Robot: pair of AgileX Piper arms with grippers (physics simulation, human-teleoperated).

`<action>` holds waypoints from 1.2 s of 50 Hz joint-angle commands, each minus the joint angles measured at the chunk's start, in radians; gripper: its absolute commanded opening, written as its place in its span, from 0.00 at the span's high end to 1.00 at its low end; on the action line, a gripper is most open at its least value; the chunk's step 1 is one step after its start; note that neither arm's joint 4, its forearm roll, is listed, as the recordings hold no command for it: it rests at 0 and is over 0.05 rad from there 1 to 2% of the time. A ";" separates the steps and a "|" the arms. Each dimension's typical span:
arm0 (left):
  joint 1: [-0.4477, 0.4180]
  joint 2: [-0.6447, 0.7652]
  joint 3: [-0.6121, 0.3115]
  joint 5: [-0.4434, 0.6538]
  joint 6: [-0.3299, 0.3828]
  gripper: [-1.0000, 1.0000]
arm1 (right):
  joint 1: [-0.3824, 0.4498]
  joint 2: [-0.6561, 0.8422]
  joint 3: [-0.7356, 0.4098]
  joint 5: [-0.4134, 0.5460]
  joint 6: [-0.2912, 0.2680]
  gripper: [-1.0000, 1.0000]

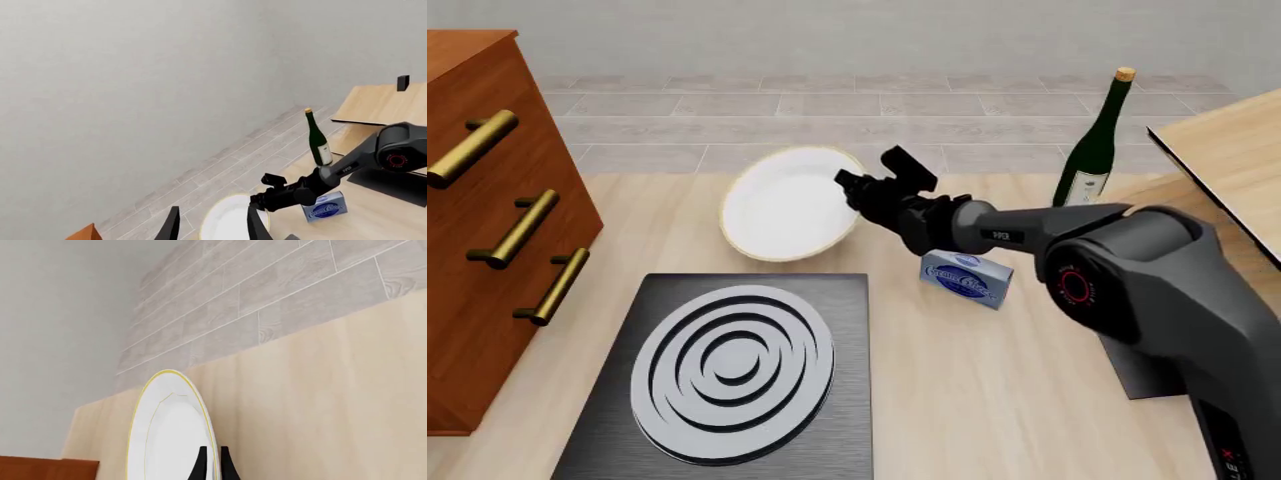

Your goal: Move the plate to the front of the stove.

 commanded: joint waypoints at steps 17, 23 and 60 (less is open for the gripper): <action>0.008 -0.002 -0.010 0.011 -0.013 0.00 | -0.013 0.050 -0.068 0.041 0.004 1.00; 0.010 -0.005 -0.013 0.015 -0.016 0.00 | -0.015 0.062 -0.082 0.054 -0.003 1.00; 0.019 -0.013 -0.012 0.014 -0.019 0.00 | -0.010 0.070 -0.091 0.063 -0.013 0.00</action>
